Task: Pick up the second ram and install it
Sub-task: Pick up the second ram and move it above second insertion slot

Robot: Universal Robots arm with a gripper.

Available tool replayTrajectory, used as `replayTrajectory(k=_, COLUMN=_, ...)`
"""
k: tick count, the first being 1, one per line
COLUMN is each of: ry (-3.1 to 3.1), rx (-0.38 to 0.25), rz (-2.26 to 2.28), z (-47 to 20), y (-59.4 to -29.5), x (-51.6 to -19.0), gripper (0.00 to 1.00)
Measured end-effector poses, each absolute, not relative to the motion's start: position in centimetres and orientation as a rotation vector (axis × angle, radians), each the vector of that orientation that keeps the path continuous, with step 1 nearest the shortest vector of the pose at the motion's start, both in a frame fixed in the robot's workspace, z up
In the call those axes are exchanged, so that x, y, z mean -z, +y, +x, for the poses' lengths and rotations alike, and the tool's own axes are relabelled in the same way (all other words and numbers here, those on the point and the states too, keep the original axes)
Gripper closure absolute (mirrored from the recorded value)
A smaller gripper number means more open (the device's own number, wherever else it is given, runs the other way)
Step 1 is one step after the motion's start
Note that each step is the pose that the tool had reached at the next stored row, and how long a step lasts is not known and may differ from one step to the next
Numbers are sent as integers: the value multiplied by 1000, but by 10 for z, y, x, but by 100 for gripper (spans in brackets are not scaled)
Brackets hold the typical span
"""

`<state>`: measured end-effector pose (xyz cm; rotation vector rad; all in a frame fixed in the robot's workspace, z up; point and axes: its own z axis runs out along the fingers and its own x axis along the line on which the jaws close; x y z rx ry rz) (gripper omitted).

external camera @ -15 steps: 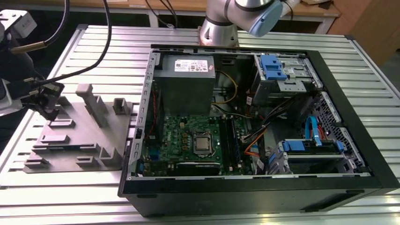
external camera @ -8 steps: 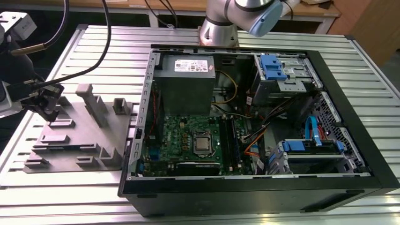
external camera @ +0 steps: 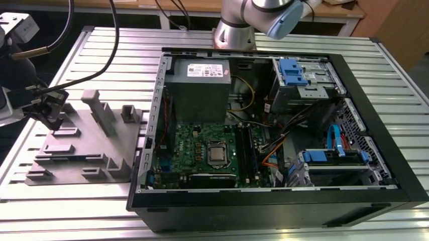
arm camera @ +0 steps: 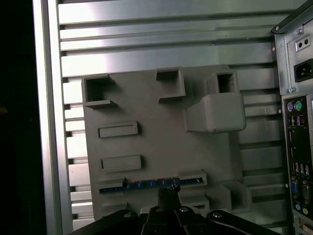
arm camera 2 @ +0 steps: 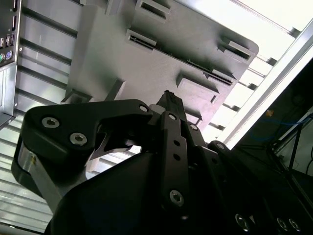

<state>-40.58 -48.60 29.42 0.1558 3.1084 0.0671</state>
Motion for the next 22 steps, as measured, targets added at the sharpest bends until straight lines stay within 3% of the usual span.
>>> replayTrajectory(k=22, ry=3100, rx=-74, rz=-351, z=-406, y=-486, x=-291, gripper=93)
